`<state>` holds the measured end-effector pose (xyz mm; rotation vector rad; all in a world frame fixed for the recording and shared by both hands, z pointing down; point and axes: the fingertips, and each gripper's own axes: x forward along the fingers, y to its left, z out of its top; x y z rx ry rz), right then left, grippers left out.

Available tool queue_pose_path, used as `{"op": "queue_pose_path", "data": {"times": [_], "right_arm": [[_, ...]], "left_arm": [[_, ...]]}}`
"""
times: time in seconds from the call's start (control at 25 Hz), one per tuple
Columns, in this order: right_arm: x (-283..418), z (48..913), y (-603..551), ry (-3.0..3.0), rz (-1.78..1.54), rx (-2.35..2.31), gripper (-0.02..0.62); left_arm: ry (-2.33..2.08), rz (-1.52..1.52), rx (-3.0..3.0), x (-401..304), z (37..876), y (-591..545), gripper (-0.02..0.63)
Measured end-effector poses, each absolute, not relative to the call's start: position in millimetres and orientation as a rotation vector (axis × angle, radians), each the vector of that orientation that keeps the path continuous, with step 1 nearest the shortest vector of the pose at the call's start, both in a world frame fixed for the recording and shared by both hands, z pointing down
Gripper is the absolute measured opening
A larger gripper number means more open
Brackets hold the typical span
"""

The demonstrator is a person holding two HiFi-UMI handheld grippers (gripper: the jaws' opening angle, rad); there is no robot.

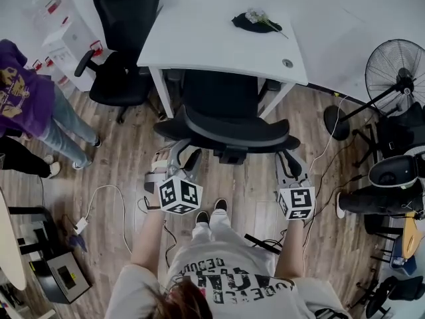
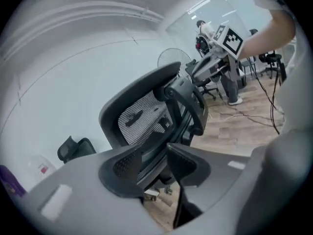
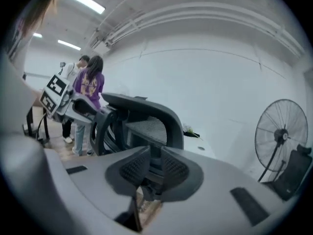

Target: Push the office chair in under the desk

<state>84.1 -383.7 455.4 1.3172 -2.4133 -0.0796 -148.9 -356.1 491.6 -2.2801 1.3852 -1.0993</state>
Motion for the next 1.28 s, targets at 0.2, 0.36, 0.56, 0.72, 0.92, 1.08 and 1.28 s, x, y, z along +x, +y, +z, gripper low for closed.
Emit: {"op": "queue_pose_path", "data": {"times": [0.2,0.36,0.56,0.72,0.92,1.08,1.28], "right_arm": [[75.7,442.1,-367.3,-2.496,0.111,1.488,0.049],[64.1,431.3,-351.8,-2.552,0.169,1.519,0.035],[56.6,421.7,-338.5,-2.543,0.187,1.552,0.029],[59.6,415.1,-331.5,-2.536,0.22,1.618,0.028],[60.2,393.8,-324.3,-2.532,0.182,1.617,0.026],[65.7,362.3,-322.1,-2.566,0.184,1.667,0.026],[75.6,325.7,-315.3,-2.608,0.165,1.693,0.028]], "left_arm": [[1.458,-0.931,-2.379,-137.9,473.2,-345.7,0.125],[1.552,-0.732,-2.493,-137.3,453.0,-338.5,0.084],[1.634,-0.511,-2.624,-150.3,431.8,-329.5,0.054],[1.684,-0.399,-2.617,-160.7,412.5,-329.5,0.028],[1.772,-0.263,-2.62,-163.3,389.7,-332.6,0.012],[1.821,-0.145,-2.601,-162.0,360.1,-335.4,0.012],[1.85,-0.048,-2.543,-155.2,321.2,-331.0,0.012]]}}
